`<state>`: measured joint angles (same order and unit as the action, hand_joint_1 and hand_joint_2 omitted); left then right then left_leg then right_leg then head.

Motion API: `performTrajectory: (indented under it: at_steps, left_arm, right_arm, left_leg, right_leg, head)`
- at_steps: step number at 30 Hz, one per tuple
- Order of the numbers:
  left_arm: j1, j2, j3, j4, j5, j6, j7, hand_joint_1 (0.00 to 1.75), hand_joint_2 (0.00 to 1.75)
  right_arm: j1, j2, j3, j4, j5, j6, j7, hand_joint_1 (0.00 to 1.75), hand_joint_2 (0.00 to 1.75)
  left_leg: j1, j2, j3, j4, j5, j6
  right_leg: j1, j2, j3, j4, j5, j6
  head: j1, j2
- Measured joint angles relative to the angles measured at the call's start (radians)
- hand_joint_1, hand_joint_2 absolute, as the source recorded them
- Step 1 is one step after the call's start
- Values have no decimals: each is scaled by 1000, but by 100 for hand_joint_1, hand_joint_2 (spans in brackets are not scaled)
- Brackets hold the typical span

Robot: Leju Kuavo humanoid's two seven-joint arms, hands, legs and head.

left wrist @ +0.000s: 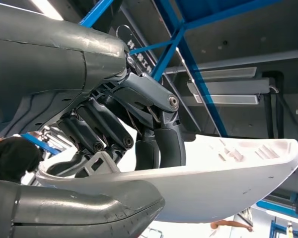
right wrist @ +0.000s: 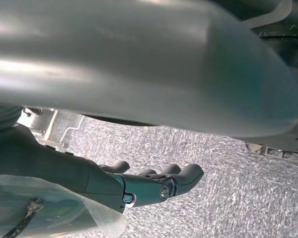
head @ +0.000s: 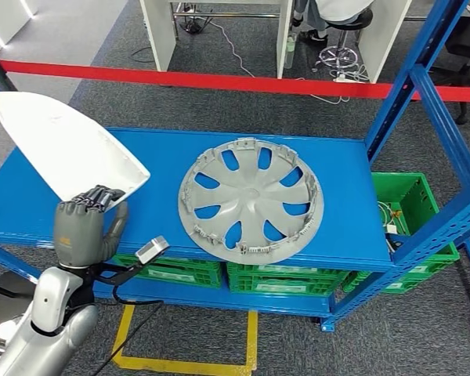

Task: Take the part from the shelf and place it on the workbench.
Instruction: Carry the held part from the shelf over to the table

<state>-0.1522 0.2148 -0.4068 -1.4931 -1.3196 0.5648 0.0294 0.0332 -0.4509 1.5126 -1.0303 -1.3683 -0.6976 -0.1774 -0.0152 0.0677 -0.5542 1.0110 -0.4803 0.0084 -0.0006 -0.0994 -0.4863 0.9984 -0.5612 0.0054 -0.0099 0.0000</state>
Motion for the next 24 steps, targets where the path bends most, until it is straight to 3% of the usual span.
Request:
performTrajectory:
  at_steps: [24]
  left_arm:
    - [2,18,-11,0,-2,6,-9,175,175]
  right_arm:
    - [1,0,0,-2,0,0,0,0,0]
  left_leg:
    - [0,0,0,0,0,0]
  right_leg:
    - [0,0,0,0,0,0]
  head:
    - [0,0]
